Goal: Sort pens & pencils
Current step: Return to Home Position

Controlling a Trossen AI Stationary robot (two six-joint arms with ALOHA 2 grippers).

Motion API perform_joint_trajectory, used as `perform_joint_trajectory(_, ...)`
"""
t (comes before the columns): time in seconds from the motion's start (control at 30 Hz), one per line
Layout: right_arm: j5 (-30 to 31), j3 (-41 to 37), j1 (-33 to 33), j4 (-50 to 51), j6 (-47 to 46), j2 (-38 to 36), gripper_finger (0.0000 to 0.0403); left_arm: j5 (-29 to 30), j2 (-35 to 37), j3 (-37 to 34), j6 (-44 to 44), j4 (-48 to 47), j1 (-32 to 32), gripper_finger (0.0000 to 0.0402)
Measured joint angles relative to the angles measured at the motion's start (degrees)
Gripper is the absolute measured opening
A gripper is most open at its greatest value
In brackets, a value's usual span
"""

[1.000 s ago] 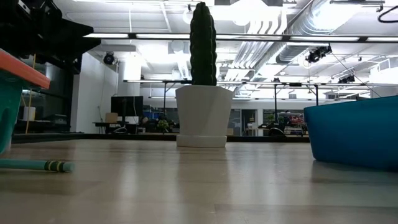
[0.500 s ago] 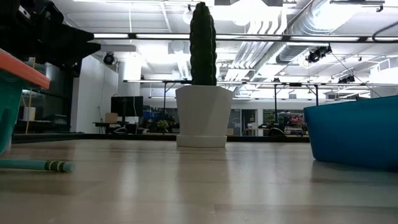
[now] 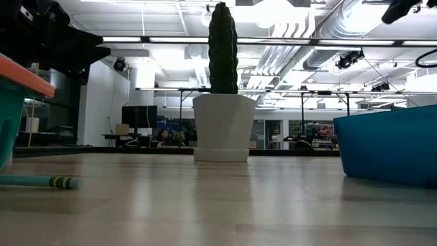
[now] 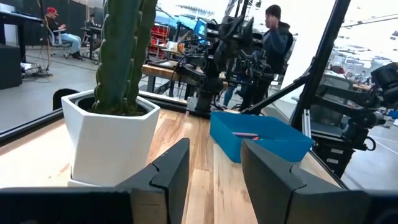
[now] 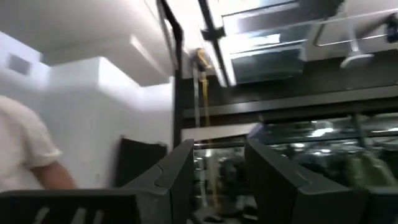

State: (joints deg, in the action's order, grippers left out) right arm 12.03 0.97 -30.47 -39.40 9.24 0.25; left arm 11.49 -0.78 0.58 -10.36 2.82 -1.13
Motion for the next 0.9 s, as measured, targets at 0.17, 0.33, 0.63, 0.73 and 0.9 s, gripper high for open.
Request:
perform_joint_trajectory(0.17, 0.16, 0.00, 6.25, 2.03, -2.85, 0.02, 0.0135, -0.07, 0.00, 0.00, -0.01, 0.01, 0.00, 0.0131)
perform_joint_trajectory(0.33, 3.80, 0.00, 13.52, 3.35, -4.66, 0.02, 0.0135, -0.06, 0.00, 0.00, -0.01, 0.01, 0.00, 0.0131)
perform_joint_trajectory(0.63, 7.40, 0.00, 25.48, 15.92, -16.21, 0.02, 0.0135, -0.05, 0.00, -0.02, -0.01, 0.01, 0.00, 0.0131)
perform_joint_trajectory(0.73, 4.31, 0.00, 28.38, 24.43, -24.17, 0.02, 0.0135, -0.05, 0.00, -0.02, -0.01, 0.01, 0.00, 0.0131)
perform_joint_trajectory(0.9, -6.29, 0.00, 32.22, 29.70, -29.06, 0.04, 0.0135, -0.05, 0.00, -0.02, -0.01, 0.01, 0.00, 0.0131)
